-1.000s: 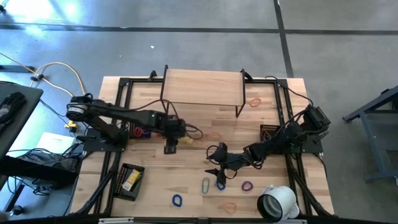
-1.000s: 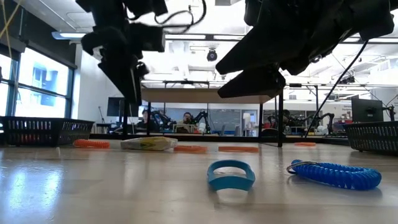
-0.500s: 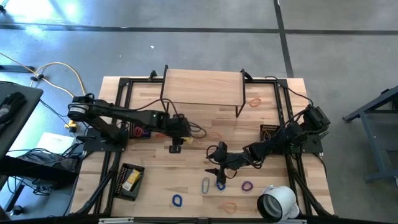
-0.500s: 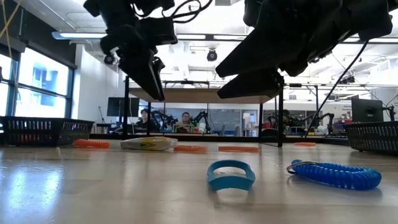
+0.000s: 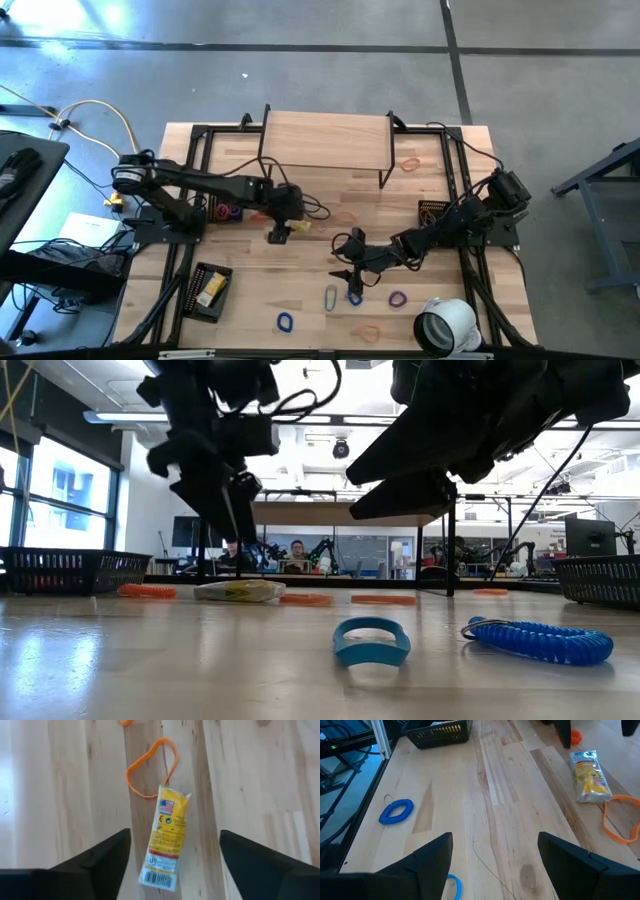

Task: Pick & Place Office Desk Supplies
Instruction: Put the yellow crayon box into the bottom black bin

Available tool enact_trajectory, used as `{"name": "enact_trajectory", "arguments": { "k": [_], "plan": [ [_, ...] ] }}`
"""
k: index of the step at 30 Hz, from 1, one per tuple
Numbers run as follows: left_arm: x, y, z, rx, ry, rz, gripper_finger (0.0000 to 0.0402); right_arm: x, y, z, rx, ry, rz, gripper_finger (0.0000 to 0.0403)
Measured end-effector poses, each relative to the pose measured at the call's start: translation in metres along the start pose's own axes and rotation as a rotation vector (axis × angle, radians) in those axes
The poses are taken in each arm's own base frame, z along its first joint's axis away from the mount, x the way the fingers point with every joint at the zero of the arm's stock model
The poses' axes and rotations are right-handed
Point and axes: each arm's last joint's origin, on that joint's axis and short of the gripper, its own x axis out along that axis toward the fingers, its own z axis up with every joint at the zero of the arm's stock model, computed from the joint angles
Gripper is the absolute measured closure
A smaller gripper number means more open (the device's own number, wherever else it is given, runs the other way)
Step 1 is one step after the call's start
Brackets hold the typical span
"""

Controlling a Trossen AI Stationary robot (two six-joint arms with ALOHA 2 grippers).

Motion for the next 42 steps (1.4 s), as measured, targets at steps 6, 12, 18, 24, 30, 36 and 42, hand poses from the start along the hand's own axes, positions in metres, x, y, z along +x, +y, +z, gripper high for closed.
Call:
{"name": "enact_trajectory", "arguments": {
  "k": [6, 12, 18, 24, 30, 36, 42],
  "plan": [
    [0.026, 0.001, -0.005, -0.047, 0.082, 0.025, 0.0072, 0.000, 0.000, 0.000, 0.002, 0.001, 0.000, 0.0121],
    [0.049, 0.003, -0.013, 0.003, 0.170, 0.090, 0.0071, 0.000, -0.001, -0.001, 0.017, 0.010, -0.005, 0.0121],
    [0.055, 0.006, -0.015, -0.041, 0.178, 0.020, 0.0071, 0.000, -0.001, -0.001, 0.016, 0.012, -0.006, 0.0121],
    [0.056, 0.007, -0.015, -0.146, 0.182, 0.032, 0.0071, 0.000, -0.001, -0.001, 0.021, 0.012, -0.006, 0.0121],
    [0.068, 0.005, -0.022, -0.140, 0.240, 0.032, 0.0071, 0.000, -0.001, -0.001, 0.024, 0.013, -0.006, 0.0121],
    [0.080, 0.004, -0.029, -0.087, 0.302, 0.010, 0.0084, 0.000, 0.000, -0.002, 0.022, 0.019, -0.004, 0.0121],
    [0.079, 0.002, -0.030, -0.118, 0.308, -0.008, 0.0154, 0.000, 0.000, -0.002, 0.021, 0.020, -0.005, 0.0121]
  ]
}}
